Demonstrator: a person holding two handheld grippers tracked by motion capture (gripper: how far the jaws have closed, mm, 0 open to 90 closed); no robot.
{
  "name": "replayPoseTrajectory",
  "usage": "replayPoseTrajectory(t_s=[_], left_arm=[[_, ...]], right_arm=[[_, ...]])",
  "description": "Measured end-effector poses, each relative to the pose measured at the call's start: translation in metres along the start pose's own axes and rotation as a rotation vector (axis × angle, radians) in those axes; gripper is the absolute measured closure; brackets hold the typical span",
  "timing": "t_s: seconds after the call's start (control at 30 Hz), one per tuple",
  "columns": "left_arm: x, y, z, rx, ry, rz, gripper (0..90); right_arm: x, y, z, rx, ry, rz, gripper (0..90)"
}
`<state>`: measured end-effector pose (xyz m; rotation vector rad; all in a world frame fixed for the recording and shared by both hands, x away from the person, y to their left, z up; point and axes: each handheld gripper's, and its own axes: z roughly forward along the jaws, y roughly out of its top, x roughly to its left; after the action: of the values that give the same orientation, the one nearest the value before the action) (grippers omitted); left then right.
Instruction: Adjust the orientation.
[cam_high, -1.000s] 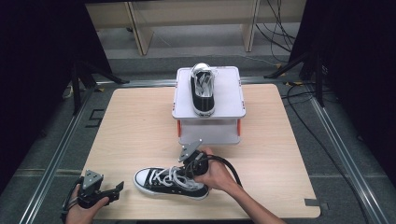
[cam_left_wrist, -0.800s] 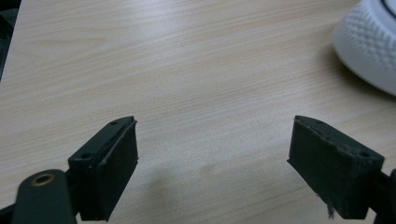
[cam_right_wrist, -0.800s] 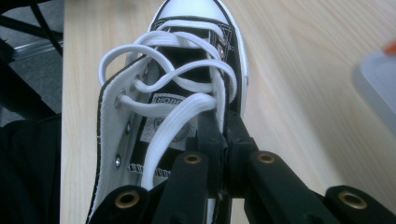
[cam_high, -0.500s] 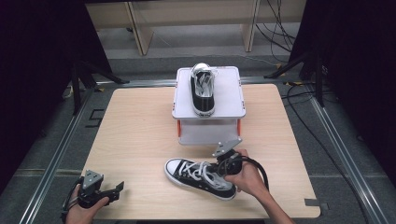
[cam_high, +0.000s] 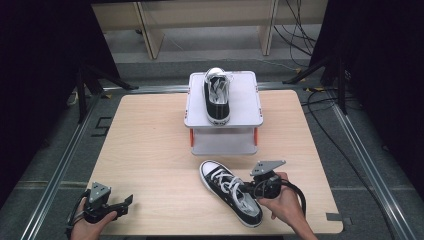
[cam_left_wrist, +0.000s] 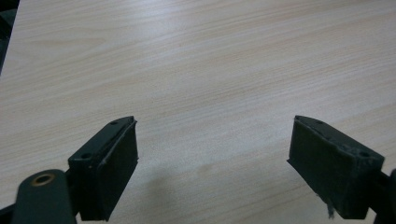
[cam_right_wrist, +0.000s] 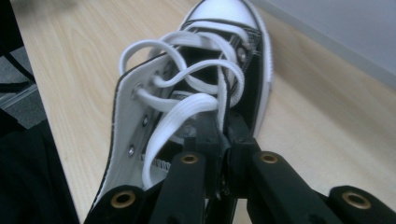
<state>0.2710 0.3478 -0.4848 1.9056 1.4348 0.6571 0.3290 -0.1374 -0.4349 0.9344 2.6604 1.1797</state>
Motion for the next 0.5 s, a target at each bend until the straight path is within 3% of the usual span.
replayPoseTrajectory(t_s=[0.17, 0.23, 0.27, 0.37, 0.5], left_arm=[[-0.001, -0.001, 0.001, -0.001, 0.003, -0.005, 15.2], [-0.001, 0.000, 0.001, 0.001, 0.005, -0.004, 15.2], [0.000, 0.000, 0.001, 0.014, 0.019, 0.013, 15.2], [0.000, 0.000, 0.001, 0.008, 0.013, 0.003, 15.2], [0.000, 0.000, 0.001, 0.008, 0.016, 0.011, 15.2]], right_arm=[[0.003, -0.003, -0.002, -0.015, 0.003, 0.031, 77.1], [0.003, -0.003, 0.000, -0.013, -0.026, 0.036, 70.4], [0.001, -0.001, 0.001, -0.012, -0.033, -0.012, 67.9], [0.004, 0.002, 0.007, -0.012, -0.057, -0.042, 64.2], [0.009, 0.008, 0.015, 0.043, -0.098, -0.108, 64.3]])
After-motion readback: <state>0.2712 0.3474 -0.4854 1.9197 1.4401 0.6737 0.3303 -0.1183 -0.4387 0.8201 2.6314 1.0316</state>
